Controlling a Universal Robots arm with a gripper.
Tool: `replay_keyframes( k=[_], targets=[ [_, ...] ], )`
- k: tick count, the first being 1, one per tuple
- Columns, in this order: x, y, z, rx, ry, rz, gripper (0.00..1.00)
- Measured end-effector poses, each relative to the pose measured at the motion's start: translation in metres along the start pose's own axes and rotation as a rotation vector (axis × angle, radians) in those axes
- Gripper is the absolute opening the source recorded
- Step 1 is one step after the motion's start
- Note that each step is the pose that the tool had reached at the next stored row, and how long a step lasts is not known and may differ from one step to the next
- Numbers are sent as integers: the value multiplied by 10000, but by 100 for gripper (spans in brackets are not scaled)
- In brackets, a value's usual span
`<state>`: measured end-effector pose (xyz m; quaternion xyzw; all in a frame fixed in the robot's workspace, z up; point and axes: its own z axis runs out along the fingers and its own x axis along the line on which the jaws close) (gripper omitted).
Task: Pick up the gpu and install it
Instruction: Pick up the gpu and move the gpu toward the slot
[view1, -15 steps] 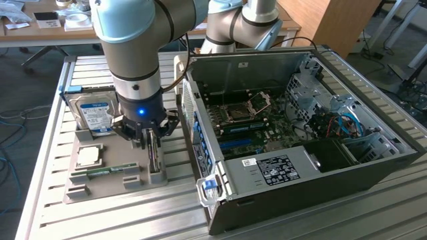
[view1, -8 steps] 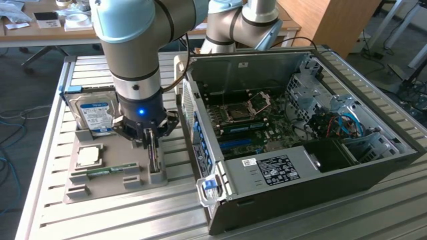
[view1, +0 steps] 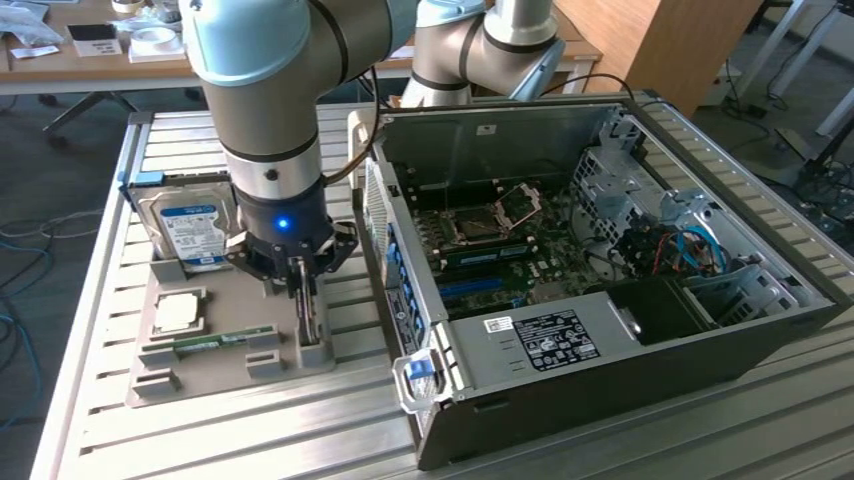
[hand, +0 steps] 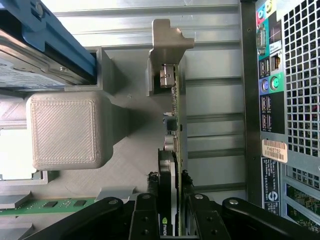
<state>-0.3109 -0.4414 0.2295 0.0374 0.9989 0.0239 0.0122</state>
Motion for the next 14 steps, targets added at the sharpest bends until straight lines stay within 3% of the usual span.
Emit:
replay_keyframes(
  k=[1, 14],
  targets=[
    [0, 0, 0, 0, -1, 0, 27],
    [0, 0, 0, -1, -2, -11, 27]
  ],
)
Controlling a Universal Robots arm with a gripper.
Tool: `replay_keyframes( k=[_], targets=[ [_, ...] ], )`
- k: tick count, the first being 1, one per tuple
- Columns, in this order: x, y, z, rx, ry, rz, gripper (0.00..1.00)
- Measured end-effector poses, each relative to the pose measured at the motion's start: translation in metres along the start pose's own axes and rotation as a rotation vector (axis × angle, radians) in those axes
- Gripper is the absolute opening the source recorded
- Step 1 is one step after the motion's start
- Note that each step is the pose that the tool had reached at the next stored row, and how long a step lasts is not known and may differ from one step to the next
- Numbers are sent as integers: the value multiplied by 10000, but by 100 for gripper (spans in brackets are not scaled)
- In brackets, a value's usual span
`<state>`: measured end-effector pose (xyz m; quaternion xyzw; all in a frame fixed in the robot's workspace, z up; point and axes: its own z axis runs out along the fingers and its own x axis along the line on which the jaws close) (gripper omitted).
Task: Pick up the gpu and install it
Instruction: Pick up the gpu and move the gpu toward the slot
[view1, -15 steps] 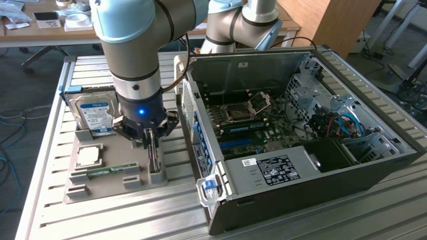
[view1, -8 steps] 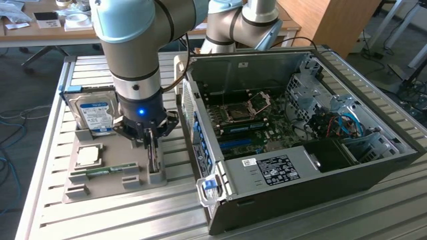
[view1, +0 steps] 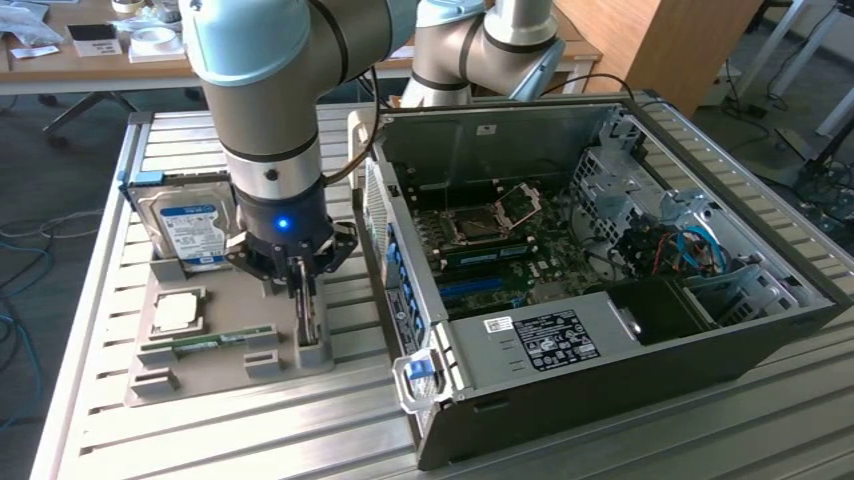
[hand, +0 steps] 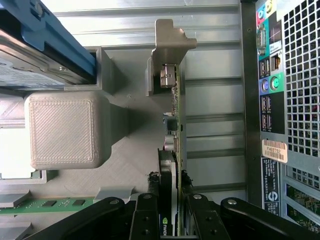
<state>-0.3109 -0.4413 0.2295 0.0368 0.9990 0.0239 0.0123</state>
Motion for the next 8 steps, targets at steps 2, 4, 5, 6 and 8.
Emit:
replay_keyframes(
  k=[2, 4, 5, 6, 8],
  targets=[
    [0, 0, 0, -1, 0, -1, 27],
    [0, 0, 0, 0, 1, -1, 27],
    [0, 0, -1, 1, 0, -1, 27],
    [0, 0, -8, 3, 3, -1, 27],
    [0, 1, -25, 1, 1, -1, 27]
  ],
)
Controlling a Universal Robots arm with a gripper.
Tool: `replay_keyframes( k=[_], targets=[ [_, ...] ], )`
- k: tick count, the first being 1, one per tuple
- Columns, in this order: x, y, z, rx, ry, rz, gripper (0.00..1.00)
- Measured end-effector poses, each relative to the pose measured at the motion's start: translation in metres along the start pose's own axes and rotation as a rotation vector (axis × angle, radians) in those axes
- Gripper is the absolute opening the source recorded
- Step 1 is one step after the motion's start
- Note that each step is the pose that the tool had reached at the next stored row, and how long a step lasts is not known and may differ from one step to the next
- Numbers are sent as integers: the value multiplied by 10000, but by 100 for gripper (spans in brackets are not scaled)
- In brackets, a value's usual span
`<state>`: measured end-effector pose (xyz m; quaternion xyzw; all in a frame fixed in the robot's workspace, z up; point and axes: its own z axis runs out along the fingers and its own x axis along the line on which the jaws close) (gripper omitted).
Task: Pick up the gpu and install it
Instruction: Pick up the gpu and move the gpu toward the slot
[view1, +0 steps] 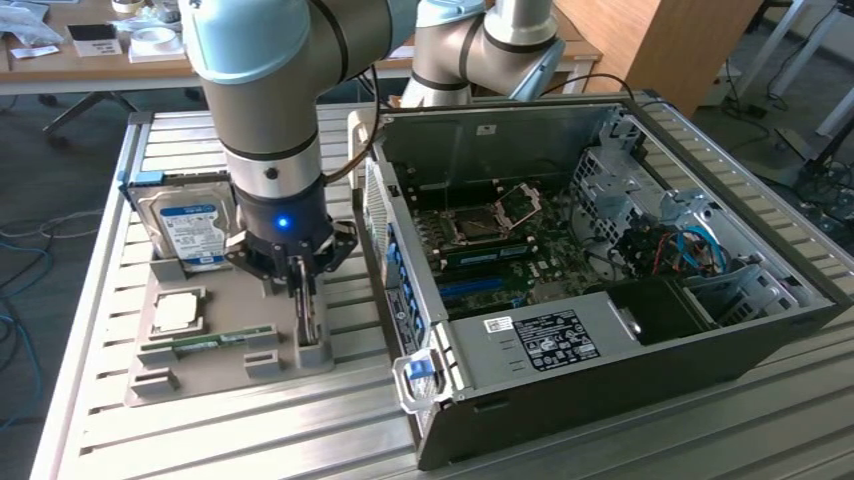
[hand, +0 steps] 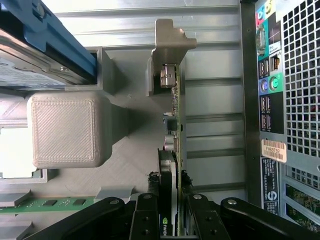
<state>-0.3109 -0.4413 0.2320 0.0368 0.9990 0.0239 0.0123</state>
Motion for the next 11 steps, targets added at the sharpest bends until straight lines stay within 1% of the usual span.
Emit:
replay_keyframes(
  k=[6, 11],
  targets=[
    [-3, 5, -113, 0, 0, -1, 27],
    [-4, 9, -184, 0, 0, -5, 27]
  ],
)
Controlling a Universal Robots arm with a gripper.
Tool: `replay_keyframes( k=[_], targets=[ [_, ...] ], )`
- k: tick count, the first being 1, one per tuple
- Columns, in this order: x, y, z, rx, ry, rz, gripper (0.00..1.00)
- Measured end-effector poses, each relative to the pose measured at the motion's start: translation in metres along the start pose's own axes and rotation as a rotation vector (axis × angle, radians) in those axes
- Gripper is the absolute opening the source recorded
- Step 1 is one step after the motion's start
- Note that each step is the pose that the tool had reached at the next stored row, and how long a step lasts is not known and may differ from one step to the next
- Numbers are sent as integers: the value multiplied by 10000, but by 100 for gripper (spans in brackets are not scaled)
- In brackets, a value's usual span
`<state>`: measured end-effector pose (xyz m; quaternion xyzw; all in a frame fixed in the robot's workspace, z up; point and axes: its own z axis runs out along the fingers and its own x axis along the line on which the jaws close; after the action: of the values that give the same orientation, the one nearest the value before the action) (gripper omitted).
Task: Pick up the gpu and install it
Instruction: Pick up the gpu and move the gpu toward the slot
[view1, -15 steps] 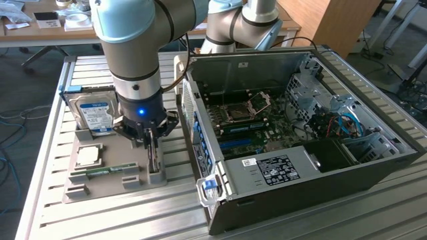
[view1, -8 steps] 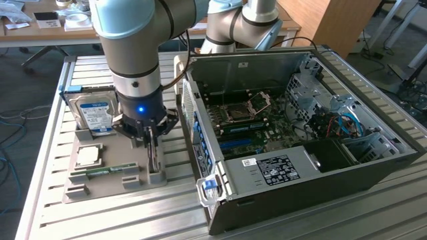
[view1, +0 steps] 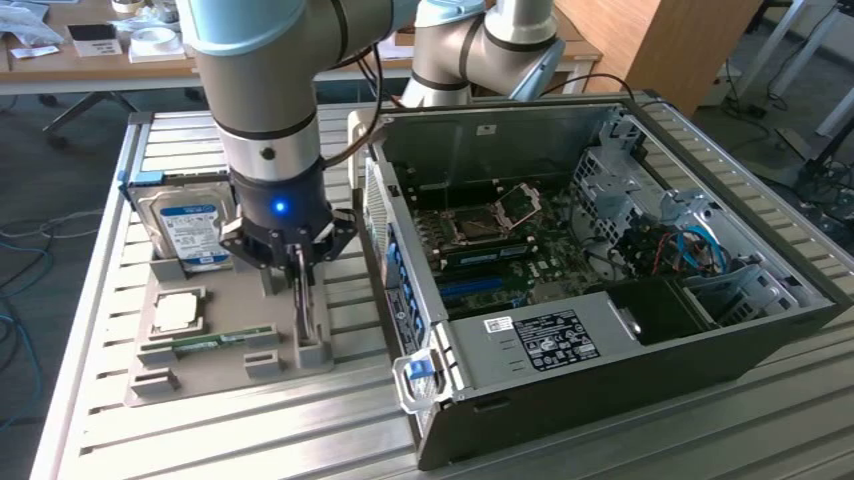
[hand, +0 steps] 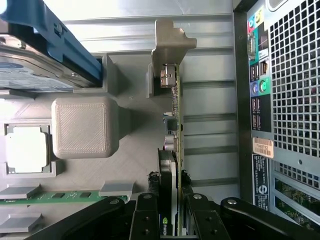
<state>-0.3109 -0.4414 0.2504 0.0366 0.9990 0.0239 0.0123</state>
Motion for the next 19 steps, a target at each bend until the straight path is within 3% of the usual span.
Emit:
replay_keyframes(
  k=[14, 19],
  targets=[
    [-6, 14, -289, 0, 1, 0, 27],
    [-8, 17, -346, 0, 0, 0, 27]
  ],
)
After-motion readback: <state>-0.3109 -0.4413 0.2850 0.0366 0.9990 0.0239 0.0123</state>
